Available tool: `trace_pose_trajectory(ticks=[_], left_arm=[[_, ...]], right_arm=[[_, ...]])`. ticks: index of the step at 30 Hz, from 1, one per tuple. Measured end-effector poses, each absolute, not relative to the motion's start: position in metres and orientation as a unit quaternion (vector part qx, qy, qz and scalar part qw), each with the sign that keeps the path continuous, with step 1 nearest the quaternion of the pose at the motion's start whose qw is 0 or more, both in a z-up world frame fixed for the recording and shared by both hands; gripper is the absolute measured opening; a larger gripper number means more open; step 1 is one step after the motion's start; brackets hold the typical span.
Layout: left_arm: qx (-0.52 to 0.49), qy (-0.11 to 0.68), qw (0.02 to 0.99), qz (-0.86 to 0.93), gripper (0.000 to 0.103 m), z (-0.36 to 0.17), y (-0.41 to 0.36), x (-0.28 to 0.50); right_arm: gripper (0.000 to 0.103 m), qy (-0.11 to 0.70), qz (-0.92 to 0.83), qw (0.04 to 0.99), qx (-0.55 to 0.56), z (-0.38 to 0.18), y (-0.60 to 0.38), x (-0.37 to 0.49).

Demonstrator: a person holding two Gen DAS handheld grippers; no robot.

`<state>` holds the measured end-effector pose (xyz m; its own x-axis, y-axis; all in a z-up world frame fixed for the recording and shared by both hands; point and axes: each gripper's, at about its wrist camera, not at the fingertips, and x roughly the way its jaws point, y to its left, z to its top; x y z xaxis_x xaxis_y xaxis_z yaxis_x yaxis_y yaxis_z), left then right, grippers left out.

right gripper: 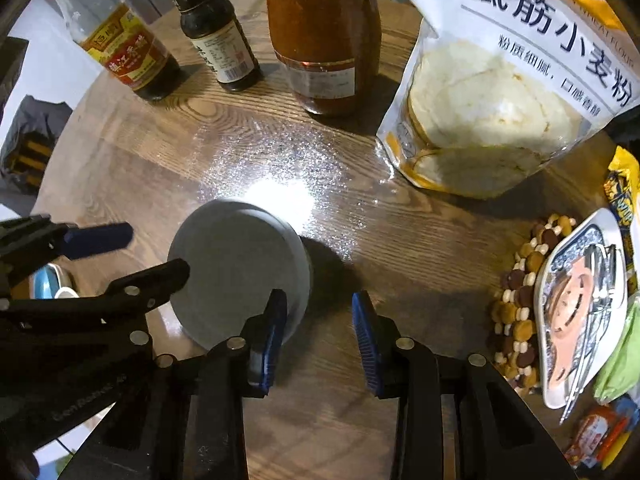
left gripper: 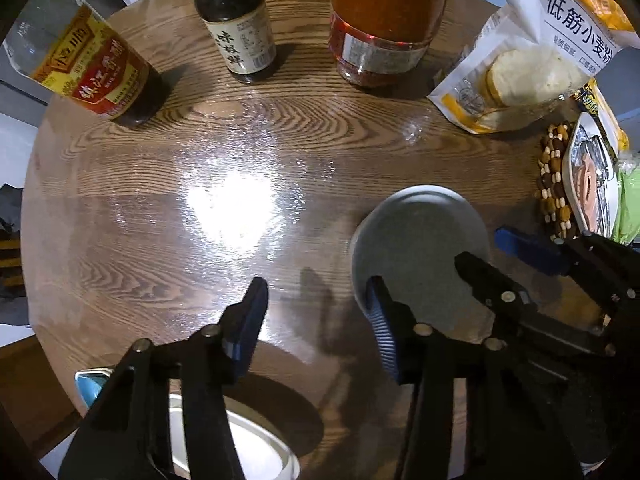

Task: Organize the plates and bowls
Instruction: 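Move the right gripper to the small white cup and grasp its rim, then carry the white cup with the right gripper over the nested bowls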

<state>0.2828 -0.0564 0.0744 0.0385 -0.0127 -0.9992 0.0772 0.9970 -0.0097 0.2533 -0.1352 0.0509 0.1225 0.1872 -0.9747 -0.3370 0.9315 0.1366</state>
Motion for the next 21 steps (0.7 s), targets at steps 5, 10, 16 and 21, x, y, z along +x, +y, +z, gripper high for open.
trace_pose_trajectory(ticks=[5, 10, 16, 21], left_arm=[[0.02, 0.697, 0.715, -0.048, 0.032, 0.069, -0.061, 0.286], [-0.022, 0.716, 0.695, -0.06, 0.022, 0.051, -0.054, 0.287], [-0.059, 0.732, 0.677, -0.046, 0.011, 0.028, -0.034, 0.279], [-0.066, 0.73, 0.679, -0.038, 0.01, 0.029, -0.017, 0.266]], right_arm=[[0.016, 0.648, 0.189, 0.736, -0.048, 0.049, -0.131, 0.254], [0.015, 0.659, 0.198, 0.725, -0.031, 0.039, -0.124, 0.253], [0.014, 0.665, 0.219, 0.713, -0.024, 0.036, -0.102, 0.243], [0.014, 0.666, 0.225, 0.711, -0.027, 0.034, -0.083, 0.233]])
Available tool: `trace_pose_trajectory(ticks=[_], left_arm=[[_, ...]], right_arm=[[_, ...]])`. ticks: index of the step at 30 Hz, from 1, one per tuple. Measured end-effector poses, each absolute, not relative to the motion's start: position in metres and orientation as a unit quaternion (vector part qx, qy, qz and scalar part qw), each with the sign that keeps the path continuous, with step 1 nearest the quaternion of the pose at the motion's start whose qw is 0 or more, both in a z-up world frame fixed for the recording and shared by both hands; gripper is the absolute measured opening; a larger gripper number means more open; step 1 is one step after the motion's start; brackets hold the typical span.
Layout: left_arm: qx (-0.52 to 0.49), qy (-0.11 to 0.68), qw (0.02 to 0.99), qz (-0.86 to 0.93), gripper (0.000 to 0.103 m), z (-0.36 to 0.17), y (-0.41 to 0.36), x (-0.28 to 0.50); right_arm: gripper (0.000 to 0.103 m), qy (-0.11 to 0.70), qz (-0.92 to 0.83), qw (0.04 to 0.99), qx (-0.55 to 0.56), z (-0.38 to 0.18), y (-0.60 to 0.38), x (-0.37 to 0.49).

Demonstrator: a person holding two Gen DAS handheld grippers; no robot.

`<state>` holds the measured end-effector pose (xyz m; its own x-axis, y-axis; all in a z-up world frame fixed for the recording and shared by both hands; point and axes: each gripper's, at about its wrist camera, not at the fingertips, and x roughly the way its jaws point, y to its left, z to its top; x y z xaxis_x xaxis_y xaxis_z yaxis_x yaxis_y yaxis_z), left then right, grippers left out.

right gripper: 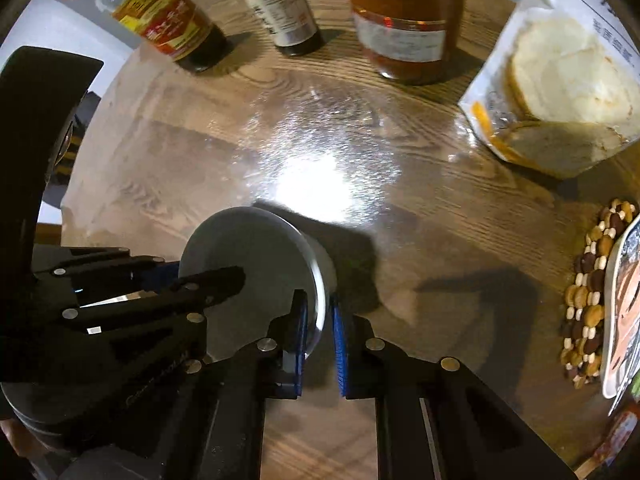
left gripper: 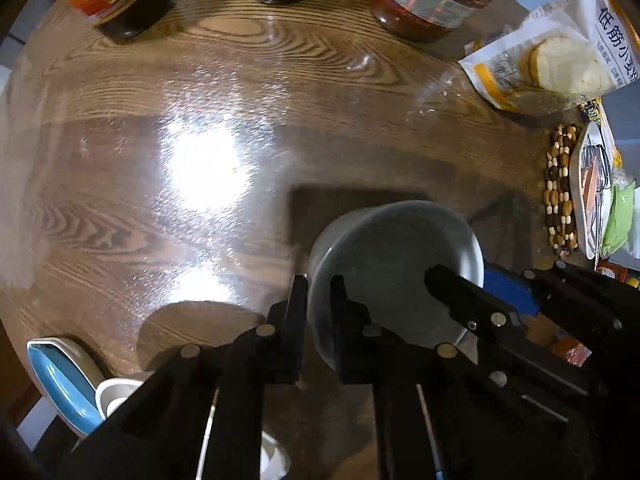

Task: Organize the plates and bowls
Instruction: 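Carry the white cup with the right gripper over the nested bowls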

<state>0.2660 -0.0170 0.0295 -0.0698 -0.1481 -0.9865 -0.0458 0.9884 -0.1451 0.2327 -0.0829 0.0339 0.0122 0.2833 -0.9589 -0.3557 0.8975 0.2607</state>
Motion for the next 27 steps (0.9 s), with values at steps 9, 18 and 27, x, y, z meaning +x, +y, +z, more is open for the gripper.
trace_pose_trajectory(ticks=[9, 18, 27], left_arm=[[-0.083, 0.717, 0.692, -0.022, 0.009, 0.057, 0.014, 0.238], [-0.101, 0.672, 0.733, 0.014, 0.009, 0.13, 0.063, 0.208], [-0.12, 0.653, 0.745, 0.066, 0.009, 0.159, 0.097, 0.149]], right_arm=[[0.014, 0.655, 0.238, 0.716, -0.042, 0.058, -0.054, 0.226], [0.014, 0.611, 0.279, 0.737, -0.077, 0.127, -0.002, 0.203], [0.014, 0.601, 0.326, 0.722, -0.105, 0.146, 0.027, 0.156]])
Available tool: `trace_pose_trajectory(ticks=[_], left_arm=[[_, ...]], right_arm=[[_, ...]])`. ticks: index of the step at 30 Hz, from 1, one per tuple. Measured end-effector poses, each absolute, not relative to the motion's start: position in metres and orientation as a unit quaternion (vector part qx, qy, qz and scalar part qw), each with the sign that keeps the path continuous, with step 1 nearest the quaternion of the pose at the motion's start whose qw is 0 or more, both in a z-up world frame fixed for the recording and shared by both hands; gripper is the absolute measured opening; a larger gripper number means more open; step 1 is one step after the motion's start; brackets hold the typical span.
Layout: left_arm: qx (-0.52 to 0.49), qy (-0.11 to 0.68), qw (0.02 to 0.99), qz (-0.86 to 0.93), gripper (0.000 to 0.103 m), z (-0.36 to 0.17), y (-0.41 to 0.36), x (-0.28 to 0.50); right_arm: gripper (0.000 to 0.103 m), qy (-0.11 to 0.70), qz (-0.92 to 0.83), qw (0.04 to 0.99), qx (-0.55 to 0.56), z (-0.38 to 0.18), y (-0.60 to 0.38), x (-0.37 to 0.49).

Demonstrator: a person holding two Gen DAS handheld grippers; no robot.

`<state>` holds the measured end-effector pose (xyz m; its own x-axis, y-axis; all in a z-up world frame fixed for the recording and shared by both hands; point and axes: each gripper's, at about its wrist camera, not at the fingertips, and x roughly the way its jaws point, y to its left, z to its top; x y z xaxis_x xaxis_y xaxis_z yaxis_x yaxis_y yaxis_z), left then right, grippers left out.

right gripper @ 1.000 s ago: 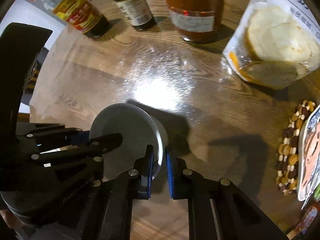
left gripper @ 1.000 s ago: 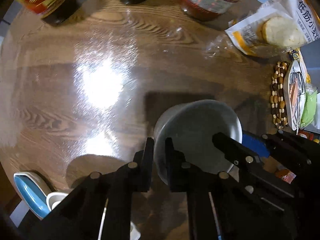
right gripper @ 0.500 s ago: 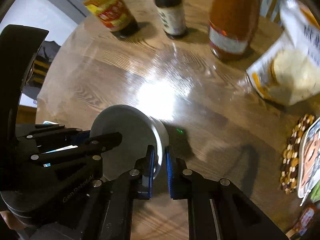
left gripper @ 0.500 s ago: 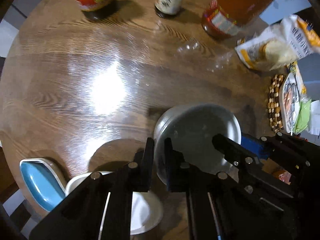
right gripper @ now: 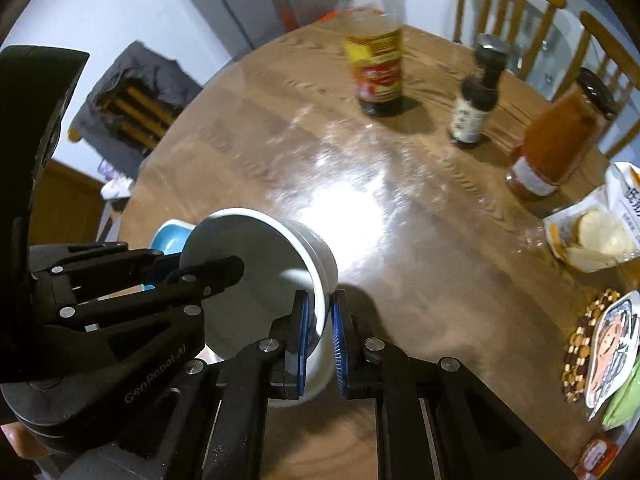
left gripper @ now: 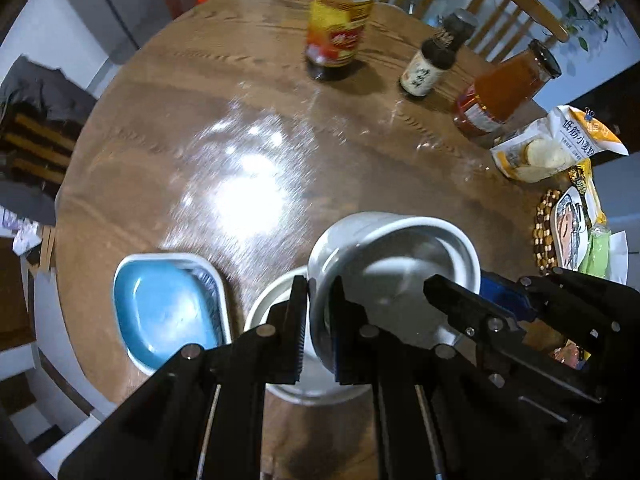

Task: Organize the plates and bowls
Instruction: 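Carry the white cup with the right gripper over the nested bowls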

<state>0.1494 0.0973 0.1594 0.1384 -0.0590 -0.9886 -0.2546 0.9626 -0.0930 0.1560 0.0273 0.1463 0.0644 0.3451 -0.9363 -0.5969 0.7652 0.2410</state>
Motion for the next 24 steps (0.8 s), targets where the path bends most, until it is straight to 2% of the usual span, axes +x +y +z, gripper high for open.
trace_pose_trajectory(ticks=[13, 24], left_arm=[[-0.162, 0.68, 0.712, 0.074, 0.009, 0.104, 0.098, 0.098], [-0.165, 0.693, 0.697, 0.08, 0.009, 0.085, 0.095, 0.1]], right_arm=[[0.014, 0.634, 0.332, 0.685, -0.136, 0.097, 0.032, 0.112], [0.014, 0.651, 0.326, 0.672, -0.137, 0.077, 0.033, 0.114]])
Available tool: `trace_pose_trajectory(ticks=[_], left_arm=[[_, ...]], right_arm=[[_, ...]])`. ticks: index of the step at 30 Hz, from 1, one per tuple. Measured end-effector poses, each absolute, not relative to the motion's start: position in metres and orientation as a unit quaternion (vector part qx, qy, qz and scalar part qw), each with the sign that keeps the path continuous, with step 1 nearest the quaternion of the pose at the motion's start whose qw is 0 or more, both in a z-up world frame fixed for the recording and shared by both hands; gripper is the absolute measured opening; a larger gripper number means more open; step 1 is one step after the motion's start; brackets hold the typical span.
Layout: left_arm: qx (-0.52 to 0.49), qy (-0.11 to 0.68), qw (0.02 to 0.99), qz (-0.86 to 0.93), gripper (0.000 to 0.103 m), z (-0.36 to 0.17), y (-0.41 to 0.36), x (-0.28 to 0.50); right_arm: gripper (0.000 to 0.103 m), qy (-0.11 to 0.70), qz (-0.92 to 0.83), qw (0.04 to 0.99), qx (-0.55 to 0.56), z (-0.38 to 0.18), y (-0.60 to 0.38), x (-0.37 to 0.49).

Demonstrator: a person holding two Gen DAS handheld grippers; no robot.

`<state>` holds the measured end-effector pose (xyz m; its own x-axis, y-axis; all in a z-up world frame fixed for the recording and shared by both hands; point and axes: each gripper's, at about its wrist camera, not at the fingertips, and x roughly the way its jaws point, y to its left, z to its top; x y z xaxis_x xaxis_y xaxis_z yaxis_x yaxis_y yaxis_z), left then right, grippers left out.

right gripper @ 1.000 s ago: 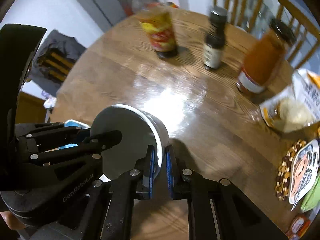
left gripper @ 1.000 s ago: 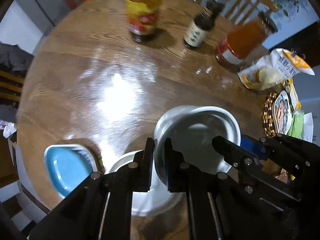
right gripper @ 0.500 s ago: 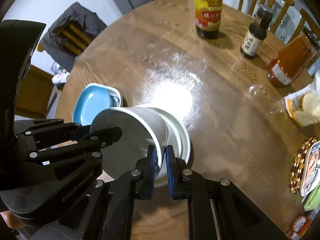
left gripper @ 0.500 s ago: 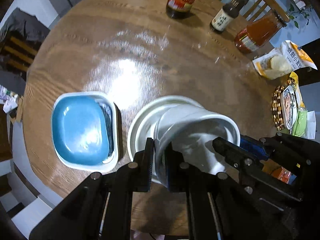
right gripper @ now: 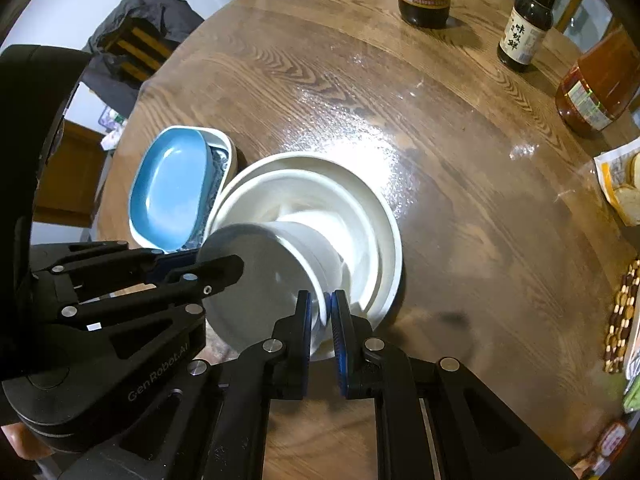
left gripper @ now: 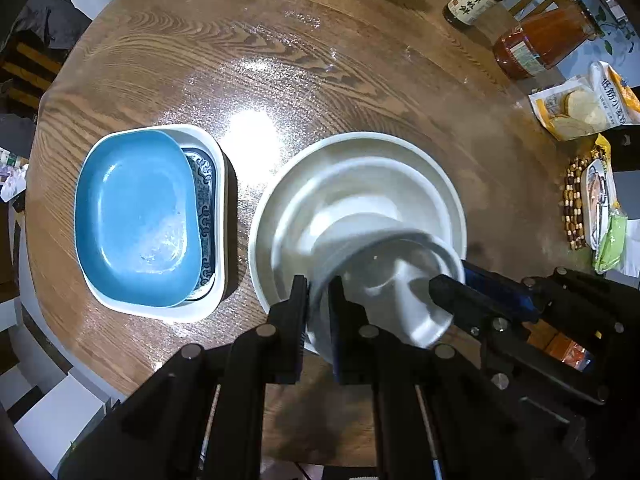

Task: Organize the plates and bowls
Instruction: 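Carry the white cup with the right gripper over the nested bowls, then lower the white cup into the nested bowls and open the right gripper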

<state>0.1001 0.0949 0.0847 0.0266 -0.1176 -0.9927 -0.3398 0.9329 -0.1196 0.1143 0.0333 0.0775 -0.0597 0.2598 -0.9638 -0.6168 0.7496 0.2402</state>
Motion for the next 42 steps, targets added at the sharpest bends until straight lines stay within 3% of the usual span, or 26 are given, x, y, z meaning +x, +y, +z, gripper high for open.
trace_pose_trajectory(ticks=[31, 42], left_arm=[[-0.18, 0.69, 0.696, 0.081, 0.011, 0.083, 0.104, 0.106], [-0.164, 0.662, 0.727, 0.081, 0.011, 0.109, 0.107, 0.094]], right_arm=[[0.014, 0.65, 0.326, 0.673, -0.134, 0.084, 0.037, 0.122], [0.014, 0.635, 0.342, 0.683, -0.113, 0.095, 0.029, 0.115]])
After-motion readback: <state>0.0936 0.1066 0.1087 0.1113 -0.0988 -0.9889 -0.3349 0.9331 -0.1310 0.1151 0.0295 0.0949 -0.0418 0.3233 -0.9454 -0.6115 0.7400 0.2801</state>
